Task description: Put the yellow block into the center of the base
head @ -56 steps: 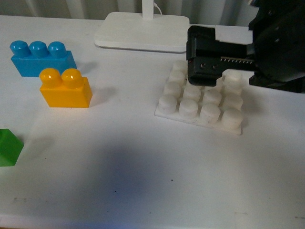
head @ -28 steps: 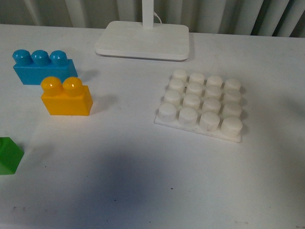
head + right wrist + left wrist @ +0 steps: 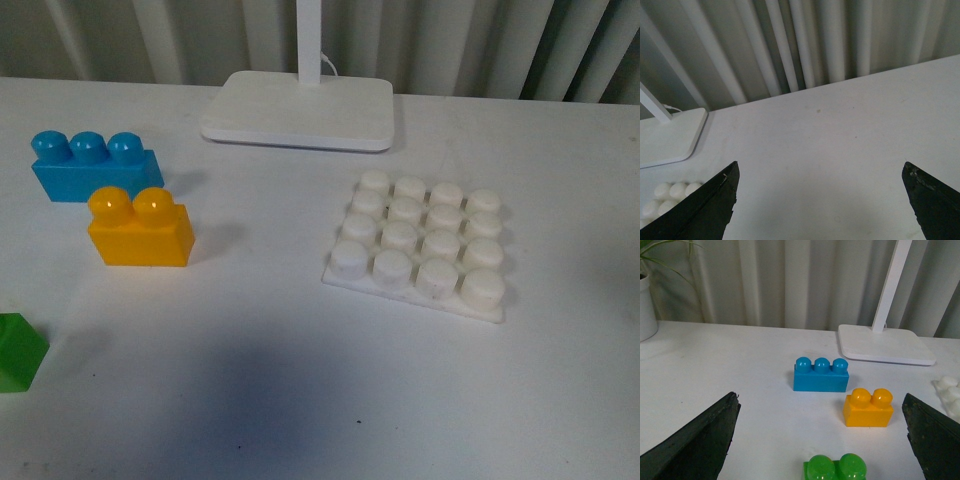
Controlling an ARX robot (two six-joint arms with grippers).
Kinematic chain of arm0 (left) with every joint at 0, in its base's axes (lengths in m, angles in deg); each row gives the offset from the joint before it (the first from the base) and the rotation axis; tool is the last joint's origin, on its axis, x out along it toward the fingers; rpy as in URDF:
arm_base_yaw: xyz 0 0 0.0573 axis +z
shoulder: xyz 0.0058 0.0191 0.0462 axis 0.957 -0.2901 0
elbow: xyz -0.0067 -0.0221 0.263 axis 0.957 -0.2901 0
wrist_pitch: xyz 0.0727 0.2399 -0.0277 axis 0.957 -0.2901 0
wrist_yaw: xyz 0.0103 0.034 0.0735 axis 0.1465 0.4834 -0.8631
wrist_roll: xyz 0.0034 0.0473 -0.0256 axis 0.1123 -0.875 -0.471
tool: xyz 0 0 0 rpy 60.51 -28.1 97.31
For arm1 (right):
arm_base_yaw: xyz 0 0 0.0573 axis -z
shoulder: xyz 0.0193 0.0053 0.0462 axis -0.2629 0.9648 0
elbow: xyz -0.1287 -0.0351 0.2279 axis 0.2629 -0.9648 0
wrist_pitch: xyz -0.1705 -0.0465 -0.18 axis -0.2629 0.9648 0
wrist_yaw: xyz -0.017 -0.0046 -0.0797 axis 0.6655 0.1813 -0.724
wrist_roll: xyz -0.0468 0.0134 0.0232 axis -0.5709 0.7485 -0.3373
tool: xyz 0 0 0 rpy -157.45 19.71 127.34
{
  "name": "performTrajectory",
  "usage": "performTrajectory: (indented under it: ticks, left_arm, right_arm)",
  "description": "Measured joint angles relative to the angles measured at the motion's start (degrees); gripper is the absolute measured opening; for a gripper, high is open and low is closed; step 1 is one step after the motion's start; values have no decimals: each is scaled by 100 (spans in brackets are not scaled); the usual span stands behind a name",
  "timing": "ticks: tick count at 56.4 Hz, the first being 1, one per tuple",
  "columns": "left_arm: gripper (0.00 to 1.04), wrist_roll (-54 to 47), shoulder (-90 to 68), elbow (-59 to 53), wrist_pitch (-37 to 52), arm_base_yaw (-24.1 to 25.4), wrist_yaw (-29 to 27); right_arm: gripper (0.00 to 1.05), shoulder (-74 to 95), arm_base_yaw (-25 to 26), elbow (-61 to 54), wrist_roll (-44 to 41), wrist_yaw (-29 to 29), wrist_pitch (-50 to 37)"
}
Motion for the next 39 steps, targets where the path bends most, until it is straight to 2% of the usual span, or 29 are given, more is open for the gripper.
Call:
performTrajectory:
  ticks: [4, 7, 29, 31, 34, 39]
  left_arm:
    - [98, 0, 0, 0, 0, 0, -2]
    - [98, 0, 0, 0, 0, 0, -2]
    - [98, 0, 0, 0, 0, 0, -2]
    - [98, 0, 0, 0, 0, 0, 0]
    - [98, 0, 0, 0, 0, 0, -2]
    - [98, 0, 0, 0, 0, 0, -4]
  right_arm:
    - [82, -103, -61, -483, -385, 129, -1134]
    - [71, -282, -181, -758, -551, 31, -1563]
    - [1, -1272, -911, -1626, -793, -697, -1508]
    - [1, -1397, -1182, -1700, -807, -1097, -1447]
    - [1, -1552, -1408, -1788, -809, -1154, -1379]
    - [1, -1773, -1458, -1878, -809, -1180, -1263]
